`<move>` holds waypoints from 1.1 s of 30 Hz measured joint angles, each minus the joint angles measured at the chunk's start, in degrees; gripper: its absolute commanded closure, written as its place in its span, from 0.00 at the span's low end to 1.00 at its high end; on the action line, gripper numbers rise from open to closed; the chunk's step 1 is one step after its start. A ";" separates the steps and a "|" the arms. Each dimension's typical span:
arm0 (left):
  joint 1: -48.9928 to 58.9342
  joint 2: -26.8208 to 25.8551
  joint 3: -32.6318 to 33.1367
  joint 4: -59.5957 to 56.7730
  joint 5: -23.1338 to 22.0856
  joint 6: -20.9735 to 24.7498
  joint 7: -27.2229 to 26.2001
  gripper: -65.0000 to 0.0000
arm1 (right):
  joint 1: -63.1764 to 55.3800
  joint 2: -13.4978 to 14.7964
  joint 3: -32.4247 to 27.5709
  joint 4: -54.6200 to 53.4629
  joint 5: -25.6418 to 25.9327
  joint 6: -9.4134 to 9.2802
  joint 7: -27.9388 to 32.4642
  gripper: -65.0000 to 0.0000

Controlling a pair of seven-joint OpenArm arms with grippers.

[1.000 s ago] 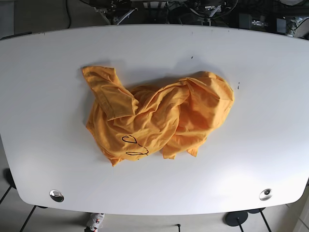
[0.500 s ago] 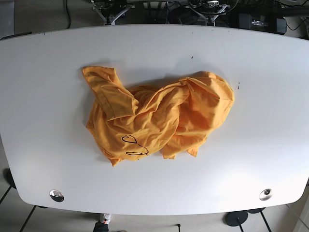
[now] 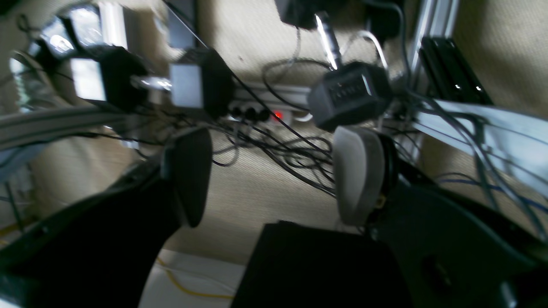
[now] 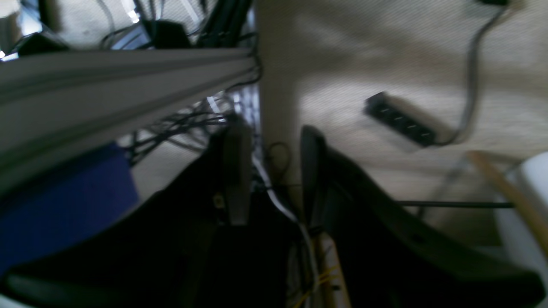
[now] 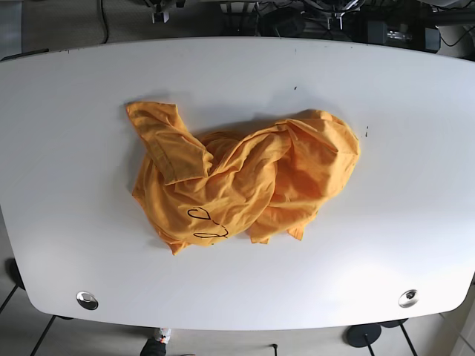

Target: Fold the T-shirt properly

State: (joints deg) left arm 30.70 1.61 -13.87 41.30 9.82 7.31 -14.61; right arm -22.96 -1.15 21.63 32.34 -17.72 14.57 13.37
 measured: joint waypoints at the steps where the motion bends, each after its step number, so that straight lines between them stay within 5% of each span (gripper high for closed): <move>1: 2.78 0.33 0.00 3.89 0.00 0.02 0.11 0.38 | -2.84 -0.63 0.02 4.42 0.07 -0.04 -0.09 0.72; 9: 19.87 2.75 0.07 27.63 -0.02 -0.24 0.20 0.38 | -16.68 -1.88 -2.95 23.08 0.15 0.00 -0.48 0.72; 12: 27.85 4.87 0.00 39.21 -0.22 -0.28 0.79 0.38 | -25.62 -1.64 -10.25 33.62 11.74 0.20 -1.66 0.72; 17: 35.74 6.58 0.09 54.53 -0.26 -0.31 0.81 0.38 | -34.93 4.68 -16.11 48.98 24.09 -0.28 -6.01 0.72; 24: 42.77 6.29 0.74 71.67 -10.03 -0.24 0.76 0.38 | -43.67 9.07 -16.33 64.30 31.06 -0.39 -6.40 0.72; 33: 33.42 6.29 0.94 73.11 -10.62 -0.24 1.16 0.38 | -39.91 10.73 -10.71 74.49 34.53 0.42 -6.97 0.72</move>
State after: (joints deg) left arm 64.12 7.90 -12.93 114.41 -0.80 7.07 -13.45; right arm -62.87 9.58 10.92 106.83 16.82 14.98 6.39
